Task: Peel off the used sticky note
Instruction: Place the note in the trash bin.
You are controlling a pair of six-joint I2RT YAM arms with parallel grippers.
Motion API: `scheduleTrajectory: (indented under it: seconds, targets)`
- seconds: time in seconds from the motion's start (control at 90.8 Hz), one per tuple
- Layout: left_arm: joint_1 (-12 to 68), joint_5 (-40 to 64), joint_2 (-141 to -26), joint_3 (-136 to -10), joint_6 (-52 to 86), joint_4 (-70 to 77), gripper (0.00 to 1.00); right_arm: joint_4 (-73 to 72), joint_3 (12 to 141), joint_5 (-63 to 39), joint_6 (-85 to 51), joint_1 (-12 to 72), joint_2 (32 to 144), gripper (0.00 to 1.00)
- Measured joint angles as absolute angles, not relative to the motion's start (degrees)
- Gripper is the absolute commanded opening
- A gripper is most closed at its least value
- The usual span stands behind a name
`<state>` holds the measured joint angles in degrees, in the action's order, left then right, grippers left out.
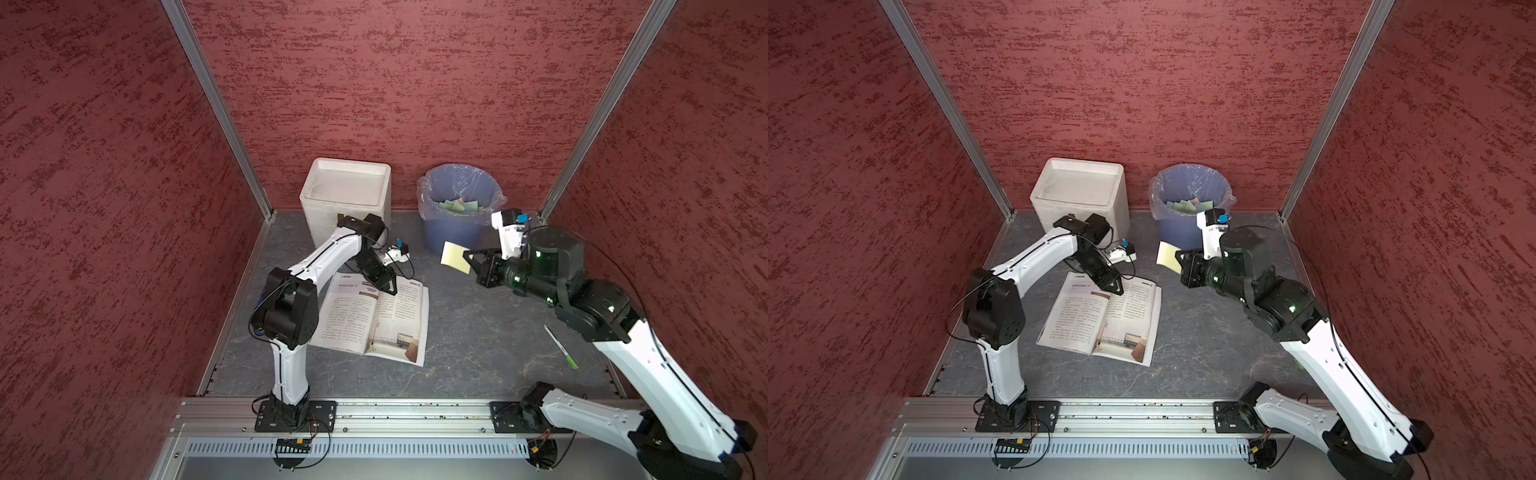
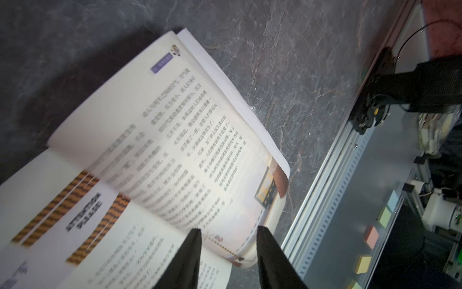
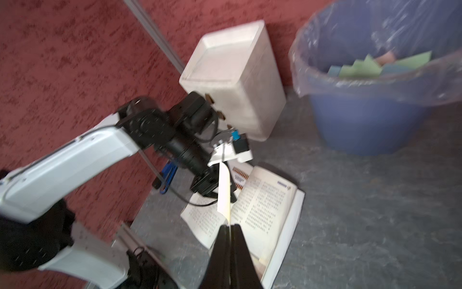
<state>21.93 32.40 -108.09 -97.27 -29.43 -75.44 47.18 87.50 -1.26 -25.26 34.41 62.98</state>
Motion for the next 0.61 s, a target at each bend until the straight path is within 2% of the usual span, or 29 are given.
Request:
scheduleTrajectory:
  seconds: [0.165,0.452,0.573,0.606]
  targets:
    - [11.9,34.4,-100.6,-88.9,-31.6,-76.9,0.72,46.9,98.5,-1.0,-22.3,25.1,73.6,0.00]
    - [-2.6,36.0,-93.4,-75.6,-34.9,-77.5,0.80,43.6,115.0,4.4,-18.4,19.0,96.2,0.00]
    - [-8.1,36.2,-92.9,-73.1,-35.9,-76.1,0.87,43.7,121.7,7.6,-17.0,18.6,105.9,0.00]
    - [-9.4,36.2,-93.0,-72.4,-36.0,-75.4,0.91,44.1,124.0,8.4,-16.5,18.6,108.5,0.03]
